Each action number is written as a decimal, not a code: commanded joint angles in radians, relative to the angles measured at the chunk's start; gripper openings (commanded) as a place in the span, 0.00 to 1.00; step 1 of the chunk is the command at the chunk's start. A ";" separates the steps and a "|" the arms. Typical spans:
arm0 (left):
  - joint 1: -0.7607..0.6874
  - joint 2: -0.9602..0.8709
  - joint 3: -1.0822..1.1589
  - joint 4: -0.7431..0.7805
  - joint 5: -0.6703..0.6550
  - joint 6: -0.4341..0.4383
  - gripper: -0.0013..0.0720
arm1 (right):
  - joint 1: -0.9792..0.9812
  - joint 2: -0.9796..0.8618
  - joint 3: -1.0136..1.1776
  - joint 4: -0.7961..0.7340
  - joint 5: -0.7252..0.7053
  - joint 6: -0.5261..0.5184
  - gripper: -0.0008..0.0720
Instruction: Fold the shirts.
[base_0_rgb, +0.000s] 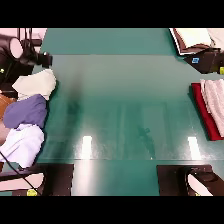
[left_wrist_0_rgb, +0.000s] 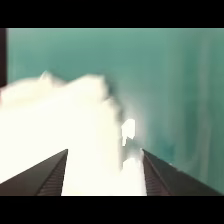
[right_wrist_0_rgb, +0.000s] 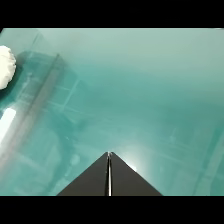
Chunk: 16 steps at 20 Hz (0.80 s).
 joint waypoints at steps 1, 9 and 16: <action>0.104 -0.109 -0.099 0.006 0.050 -0.027 0.76 | 0.001 0.000 -0.001 0.001 0.000 0.001 0.04; 0.124 -0.189 -0.080 0.008 0.048 -0.027 0.14 | 0.002 -0.019 0.000 0.010 -0.006 0.002 0.04; 0.122 0.080 0.050 -0.010 0.018 -0.018 0.05 | -0.013 -0.084 0.097 0.052 -0.013 0.001 0.04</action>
